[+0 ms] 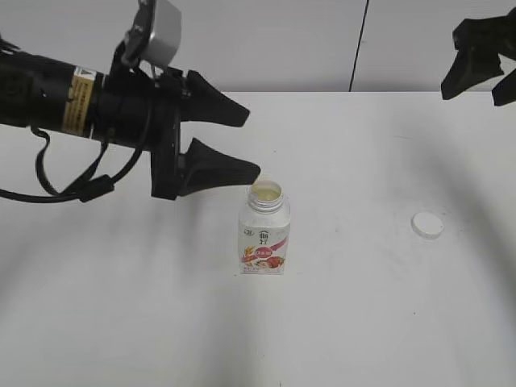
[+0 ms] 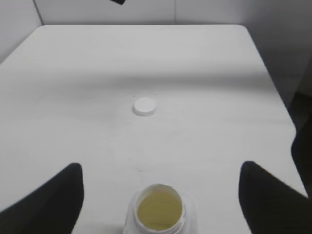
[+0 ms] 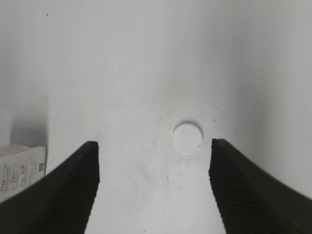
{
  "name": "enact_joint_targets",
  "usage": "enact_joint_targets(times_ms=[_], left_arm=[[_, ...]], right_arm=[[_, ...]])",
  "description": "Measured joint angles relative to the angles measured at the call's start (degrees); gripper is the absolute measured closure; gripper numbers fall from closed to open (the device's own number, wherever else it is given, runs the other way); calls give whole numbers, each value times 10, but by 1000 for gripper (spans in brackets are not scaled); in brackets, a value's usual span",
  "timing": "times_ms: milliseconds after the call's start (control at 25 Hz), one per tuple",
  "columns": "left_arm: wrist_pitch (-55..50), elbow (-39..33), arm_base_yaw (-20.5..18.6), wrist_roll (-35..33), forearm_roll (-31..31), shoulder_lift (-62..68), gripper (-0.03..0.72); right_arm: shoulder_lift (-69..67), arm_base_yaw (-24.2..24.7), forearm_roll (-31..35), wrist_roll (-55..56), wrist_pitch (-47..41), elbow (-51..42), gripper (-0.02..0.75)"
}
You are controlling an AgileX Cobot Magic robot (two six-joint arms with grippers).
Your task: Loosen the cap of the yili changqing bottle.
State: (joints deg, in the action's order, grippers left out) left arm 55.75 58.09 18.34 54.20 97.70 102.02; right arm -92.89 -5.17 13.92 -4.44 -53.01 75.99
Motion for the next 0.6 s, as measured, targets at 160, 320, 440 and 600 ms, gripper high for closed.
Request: enact_joint_targets(times_ms=[160,320,440,600], left_arm=[[-70,0,0,72,32,-67,101],[-186,-1,0,158,59,-125,101],[-321,-1,0,240,70,-146,101],[-505,-1,-17,289,64,-145,101]], right_arm=[[0,0,4,0,-30,39,185],[0,0,12,0,-61,62,185],[0,0,13,0,-84,70,185],[0,0,13,0,-126,76,185]])
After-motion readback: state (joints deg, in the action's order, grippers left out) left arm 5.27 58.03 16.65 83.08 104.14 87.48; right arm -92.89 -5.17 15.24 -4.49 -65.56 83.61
